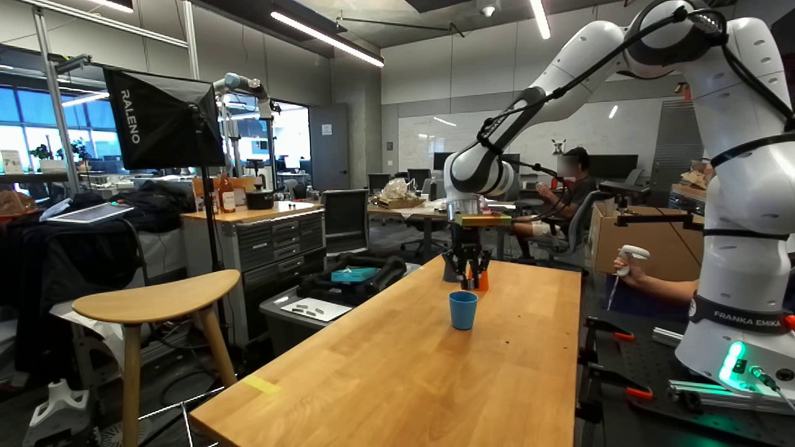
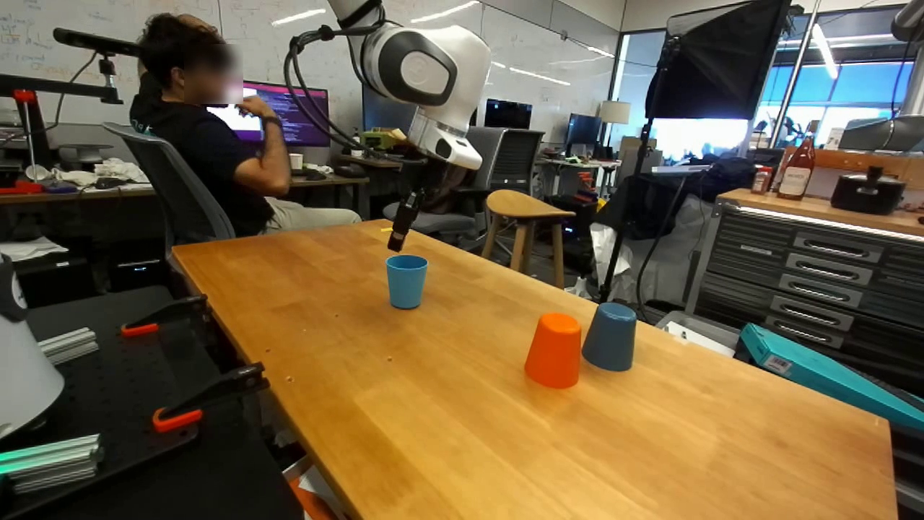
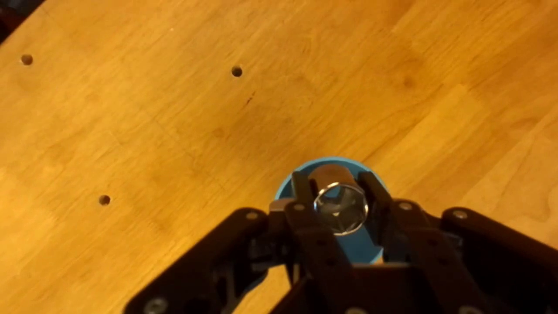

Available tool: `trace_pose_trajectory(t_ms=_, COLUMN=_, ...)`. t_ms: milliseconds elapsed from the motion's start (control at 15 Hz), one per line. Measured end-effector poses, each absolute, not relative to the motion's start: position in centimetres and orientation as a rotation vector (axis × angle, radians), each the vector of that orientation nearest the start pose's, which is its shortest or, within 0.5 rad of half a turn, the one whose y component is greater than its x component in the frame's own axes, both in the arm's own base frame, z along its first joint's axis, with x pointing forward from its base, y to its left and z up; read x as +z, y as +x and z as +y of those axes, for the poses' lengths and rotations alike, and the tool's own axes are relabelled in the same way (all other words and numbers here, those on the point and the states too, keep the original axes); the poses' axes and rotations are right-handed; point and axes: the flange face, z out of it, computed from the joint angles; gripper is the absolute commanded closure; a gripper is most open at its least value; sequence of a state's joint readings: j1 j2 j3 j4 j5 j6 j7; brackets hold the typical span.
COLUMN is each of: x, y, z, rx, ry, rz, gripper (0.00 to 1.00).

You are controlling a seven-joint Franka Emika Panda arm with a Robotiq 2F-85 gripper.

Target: Put the silver object into the blue cup.

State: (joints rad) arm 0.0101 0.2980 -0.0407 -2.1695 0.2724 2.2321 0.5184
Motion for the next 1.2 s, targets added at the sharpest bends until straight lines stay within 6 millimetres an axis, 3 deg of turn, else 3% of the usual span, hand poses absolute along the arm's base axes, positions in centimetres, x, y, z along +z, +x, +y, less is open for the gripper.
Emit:
trace_pose_trajectory(t_ms=200, x=22.3, y=53.7, z=-0.7, rx=0.42, ry=-2.796, rz=1.093, gripper=0.92)
trace_pose_trajectory(t_ms=533, x=21.5, y=54.1, z=-0.9, rx=0.368, ry=-2.792, rz=1.126, gripper=0.92)
trace_pose_trajectory(t_ms=600, x=21.4, y=54.2, z=-0.9, rx=0.357, ry=-2.791, rz=1.13, gripper=0.49)
trace_pose_trajectory(t_ms=800, x=20.9, y=54.3, z=-1.0, rx=0.337, ry=-2.789, rz=1.145, gripper=0.29)
trace_pose_trajectory(t_ms=867, x=20.8, y=54.4, z=-1.1, rx=0.336, ry=-2.789, rz=1.149, gripper=0.7)
trace_pose_trajectory(t_ms=1000, x=20.5, y=54.4, z=-1.1, rx=0.332, ry=-2.788, rz=1.155, gripper=0.66)
trace_pose_trajectory(t_ms=1200, x=20.5, y=54.7, z=-1.2, rx=0.324, ry=-2.787, rz=1.158, gripper=0.9)
